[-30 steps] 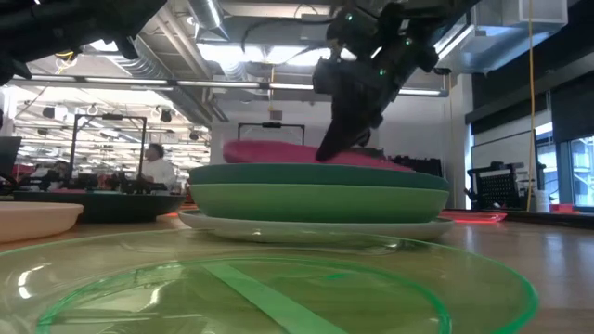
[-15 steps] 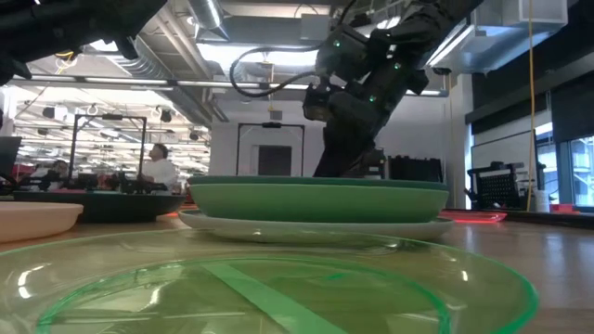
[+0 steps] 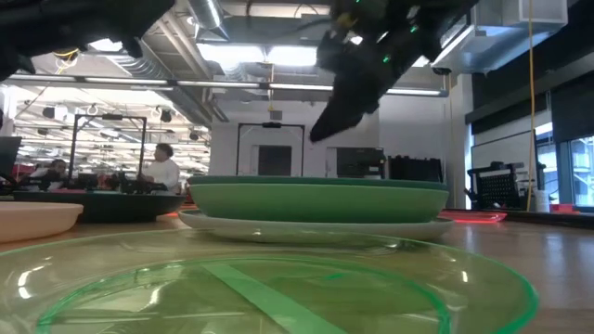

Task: Stack plastic plates
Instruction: Stack the dark blue plate on the pink plate

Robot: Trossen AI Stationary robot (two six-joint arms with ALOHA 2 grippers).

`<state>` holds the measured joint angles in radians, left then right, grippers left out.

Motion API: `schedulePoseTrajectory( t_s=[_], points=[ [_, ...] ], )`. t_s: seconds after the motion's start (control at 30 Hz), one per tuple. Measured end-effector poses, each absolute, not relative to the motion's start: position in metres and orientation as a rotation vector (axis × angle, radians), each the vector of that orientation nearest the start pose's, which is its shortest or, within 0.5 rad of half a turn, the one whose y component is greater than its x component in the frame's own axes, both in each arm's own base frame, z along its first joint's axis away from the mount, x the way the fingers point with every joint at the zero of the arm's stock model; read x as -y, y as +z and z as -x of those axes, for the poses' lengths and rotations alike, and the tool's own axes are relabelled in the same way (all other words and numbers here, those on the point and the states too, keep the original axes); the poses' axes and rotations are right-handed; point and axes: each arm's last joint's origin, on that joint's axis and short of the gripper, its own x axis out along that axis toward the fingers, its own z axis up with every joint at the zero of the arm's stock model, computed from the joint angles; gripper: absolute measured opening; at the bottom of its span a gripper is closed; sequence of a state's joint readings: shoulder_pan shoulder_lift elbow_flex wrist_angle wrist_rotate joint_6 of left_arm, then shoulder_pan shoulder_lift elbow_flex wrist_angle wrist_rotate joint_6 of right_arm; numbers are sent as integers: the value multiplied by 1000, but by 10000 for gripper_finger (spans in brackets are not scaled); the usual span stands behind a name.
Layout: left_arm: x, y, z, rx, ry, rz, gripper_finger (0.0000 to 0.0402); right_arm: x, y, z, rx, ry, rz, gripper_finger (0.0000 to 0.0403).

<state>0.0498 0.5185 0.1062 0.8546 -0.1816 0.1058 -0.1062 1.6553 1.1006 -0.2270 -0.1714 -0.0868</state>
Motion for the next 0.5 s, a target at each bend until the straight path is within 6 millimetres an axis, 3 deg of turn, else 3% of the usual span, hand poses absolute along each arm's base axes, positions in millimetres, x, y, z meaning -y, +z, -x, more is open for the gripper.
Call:
schedulePoseTrajectory(
  t_s=[0.13,0.33,0.5],
  points=[
    [-12,239,-145,262,240,-60,0,23,231,-325,-668,108,26,138],
    [-12,243,-179,17,269,-23,0,14,229,-279,-464,129,110,138],
    [-3,247,-202,-206,315,21,0,13,244,-245,-297,92,224,138]
  ],
)
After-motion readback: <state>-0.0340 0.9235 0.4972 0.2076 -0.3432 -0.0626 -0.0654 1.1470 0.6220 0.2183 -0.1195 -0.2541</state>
